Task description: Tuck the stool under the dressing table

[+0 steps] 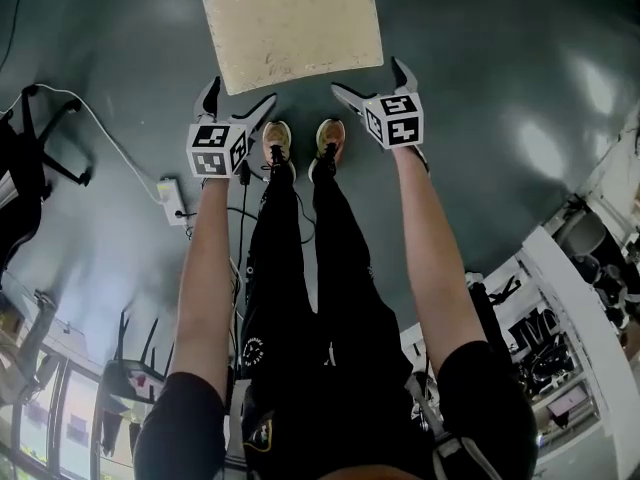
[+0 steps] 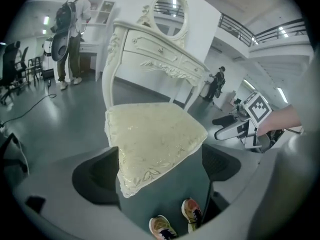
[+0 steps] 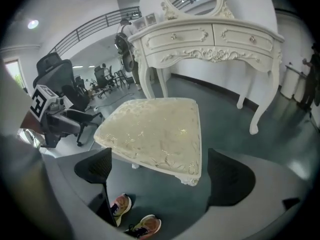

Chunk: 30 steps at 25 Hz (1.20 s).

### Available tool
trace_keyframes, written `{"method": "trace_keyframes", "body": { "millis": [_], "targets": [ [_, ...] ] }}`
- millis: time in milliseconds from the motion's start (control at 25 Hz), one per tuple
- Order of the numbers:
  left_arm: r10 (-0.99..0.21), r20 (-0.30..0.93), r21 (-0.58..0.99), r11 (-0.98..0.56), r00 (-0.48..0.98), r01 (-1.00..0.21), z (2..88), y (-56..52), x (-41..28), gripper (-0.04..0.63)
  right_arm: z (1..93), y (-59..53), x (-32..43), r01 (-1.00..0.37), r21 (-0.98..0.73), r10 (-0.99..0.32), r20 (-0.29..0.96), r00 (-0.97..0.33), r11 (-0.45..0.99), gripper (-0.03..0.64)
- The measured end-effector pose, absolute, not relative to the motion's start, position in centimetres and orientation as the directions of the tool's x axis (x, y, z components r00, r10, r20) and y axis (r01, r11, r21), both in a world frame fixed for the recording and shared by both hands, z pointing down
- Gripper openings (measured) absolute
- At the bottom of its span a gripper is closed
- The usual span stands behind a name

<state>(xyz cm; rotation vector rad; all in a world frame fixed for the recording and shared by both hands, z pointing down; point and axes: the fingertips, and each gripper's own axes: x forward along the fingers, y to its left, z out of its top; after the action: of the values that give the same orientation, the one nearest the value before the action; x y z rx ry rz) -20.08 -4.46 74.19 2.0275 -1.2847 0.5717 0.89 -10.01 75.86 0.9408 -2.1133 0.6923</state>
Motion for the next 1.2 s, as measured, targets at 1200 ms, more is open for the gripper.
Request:
{"method": "trace_keyframes", "body": {
  "millis": [1200],
  "targets": [
    [-0.511, 0.807, 0.334, -0.018, 0.296, -0.942, 81.6, -10.4, -20.3, 0.556, 82.6, -14.2, 0.1, -0.844, -0.316, -0.25, 0.858, -0.449, 0.434, 0.6]
  ]
}}
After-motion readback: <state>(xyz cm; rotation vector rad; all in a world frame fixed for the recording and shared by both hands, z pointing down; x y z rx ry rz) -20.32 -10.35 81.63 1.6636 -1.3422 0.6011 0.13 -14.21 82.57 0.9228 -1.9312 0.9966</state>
